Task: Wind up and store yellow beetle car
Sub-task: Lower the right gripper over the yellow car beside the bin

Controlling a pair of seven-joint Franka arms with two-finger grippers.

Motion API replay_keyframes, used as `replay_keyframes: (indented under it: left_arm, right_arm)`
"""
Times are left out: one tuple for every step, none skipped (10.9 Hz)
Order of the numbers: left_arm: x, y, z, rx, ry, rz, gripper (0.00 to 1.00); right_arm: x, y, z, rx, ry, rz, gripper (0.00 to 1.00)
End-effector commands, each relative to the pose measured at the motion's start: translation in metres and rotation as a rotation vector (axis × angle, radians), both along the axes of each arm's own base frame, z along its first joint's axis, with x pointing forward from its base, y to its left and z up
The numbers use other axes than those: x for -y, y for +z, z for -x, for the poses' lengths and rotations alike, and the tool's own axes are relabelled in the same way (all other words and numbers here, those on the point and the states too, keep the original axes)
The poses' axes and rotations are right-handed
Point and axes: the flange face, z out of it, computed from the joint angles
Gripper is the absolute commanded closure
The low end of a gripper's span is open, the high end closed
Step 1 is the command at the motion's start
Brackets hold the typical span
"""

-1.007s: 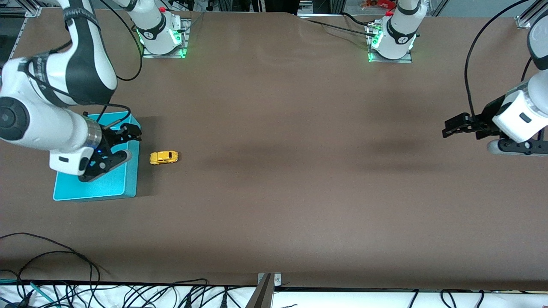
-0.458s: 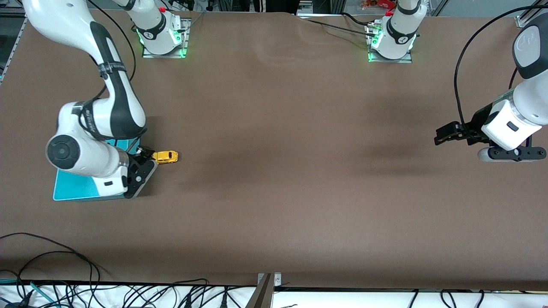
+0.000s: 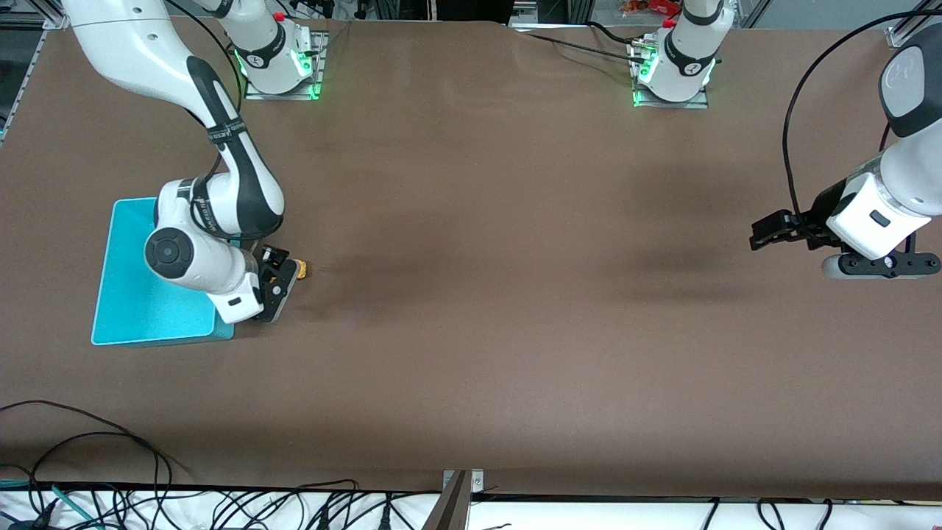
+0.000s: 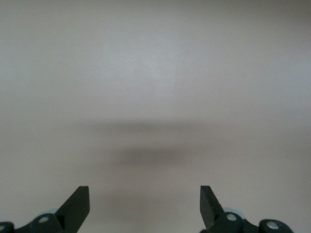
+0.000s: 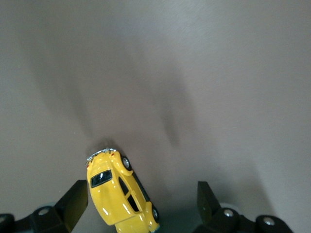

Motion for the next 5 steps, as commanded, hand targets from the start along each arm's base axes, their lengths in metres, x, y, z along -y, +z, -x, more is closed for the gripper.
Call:
replay_keyframes:
  left_arm:
    - [-0.003, 0.001, 0.010, 0.006, -0.009, -0.044, 0.01]
    - [-0.004, 0.000, 0.020, 0.018, -0.007, -0.034, 0.01]
    - [-0.004, -0.006, 0.031, 0.064, -0.002, -0.031, 0.01]
    - [-0.005, -0.011, 0.034, 0.081, -0.003, -0.031, 0.00]
    - [-0.004, -0.010, 0.033, 0.084, -0.004, -0.029, 0.00]
  right_arm:
    - [0.011, -0.018, 0.052, 0.021, 0.103, -0.027, 0.00]
    - [0.011, -0.019, 0.060, 0.020, 0.127, -0.029, 0.00]
    - [0.013, -0.018, 0.068, 0.015, 0.139, -0.030, 0.00]
    - [0.012, -0.016, 0.073, 0.014, 0.168, -0.033, 0.00]
    - [0.012, -0.017, 0.074, 0.024, 0.209, -0.037, 0.00]
